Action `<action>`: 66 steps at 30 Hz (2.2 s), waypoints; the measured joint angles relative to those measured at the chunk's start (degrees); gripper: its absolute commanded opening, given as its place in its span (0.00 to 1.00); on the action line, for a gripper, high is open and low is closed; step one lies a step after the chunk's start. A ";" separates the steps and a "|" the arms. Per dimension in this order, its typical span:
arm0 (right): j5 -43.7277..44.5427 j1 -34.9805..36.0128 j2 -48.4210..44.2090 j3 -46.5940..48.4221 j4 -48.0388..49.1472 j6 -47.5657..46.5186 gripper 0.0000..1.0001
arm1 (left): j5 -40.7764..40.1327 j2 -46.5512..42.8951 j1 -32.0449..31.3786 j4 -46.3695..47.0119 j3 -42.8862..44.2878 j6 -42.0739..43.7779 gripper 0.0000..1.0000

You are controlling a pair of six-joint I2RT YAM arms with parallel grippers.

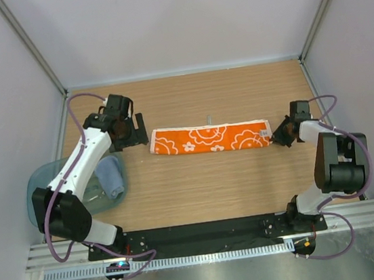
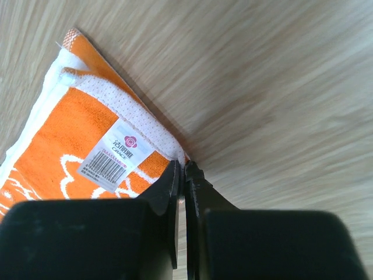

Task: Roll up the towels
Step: Fold the towel

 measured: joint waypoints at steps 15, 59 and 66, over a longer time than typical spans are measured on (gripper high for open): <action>3.98 -6.69 -8.52 7.91 -13.38 -6.67 0.01 | 3.13 0.94 0.00 0.61 -1.16 -0.04 0.87; 4.15 45.88 16.35 48.09 -24.59 -3.87 0.01 | 2.23 0.70 0.00 0.74 -1.77 -0.11 0.88; 3.87 49.96 25.66 49.20 -19.61 -1.66 0.27 | 1.88 0.59 0.00 0.74 -1.79 -0.09 0.88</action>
